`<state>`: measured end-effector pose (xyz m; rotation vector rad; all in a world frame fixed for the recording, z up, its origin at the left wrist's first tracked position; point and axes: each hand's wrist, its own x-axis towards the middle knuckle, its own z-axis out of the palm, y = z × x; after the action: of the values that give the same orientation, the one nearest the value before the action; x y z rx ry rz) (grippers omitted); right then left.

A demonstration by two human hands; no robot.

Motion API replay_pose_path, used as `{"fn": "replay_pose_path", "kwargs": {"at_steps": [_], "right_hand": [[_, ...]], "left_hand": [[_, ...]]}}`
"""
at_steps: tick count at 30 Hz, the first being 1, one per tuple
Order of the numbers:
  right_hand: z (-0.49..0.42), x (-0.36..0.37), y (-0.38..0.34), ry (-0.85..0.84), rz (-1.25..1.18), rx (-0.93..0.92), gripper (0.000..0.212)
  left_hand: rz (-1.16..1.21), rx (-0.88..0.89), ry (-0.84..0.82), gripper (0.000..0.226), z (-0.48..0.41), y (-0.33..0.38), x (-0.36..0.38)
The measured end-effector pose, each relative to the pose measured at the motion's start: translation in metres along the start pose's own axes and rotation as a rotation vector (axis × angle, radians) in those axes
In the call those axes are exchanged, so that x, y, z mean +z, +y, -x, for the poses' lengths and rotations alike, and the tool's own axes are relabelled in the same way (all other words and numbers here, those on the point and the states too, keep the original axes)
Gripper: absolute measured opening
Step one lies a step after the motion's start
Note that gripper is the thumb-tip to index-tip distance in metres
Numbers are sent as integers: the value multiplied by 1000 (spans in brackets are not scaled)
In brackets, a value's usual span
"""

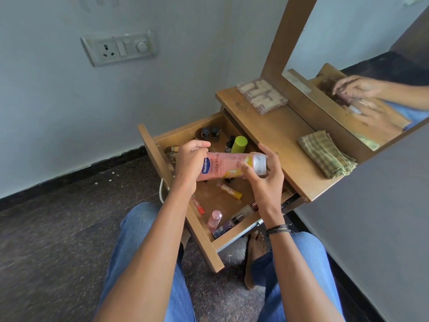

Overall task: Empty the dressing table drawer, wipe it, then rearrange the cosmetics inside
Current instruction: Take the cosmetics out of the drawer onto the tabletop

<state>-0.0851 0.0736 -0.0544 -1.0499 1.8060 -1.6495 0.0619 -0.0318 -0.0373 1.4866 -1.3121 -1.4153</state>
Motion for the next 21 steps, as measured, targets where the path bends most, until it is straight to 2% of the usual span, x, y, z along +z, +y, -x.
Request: {"fn": "replay_pose_path", "kwargs": {"at_steps": [8,16,21], "right_hand": [[0,-3,-8,251,-169,-55,65],[-2,-3,-8,228,-206,-41,68],[-3,-2,-7,168,-200,-31,64]], "left_hand": [[-3,-55,-224,18,1,5,-2],[-44,-44,-519,29,2,6,-9],[-48,-35,-593,39,3,6,-3]]}}
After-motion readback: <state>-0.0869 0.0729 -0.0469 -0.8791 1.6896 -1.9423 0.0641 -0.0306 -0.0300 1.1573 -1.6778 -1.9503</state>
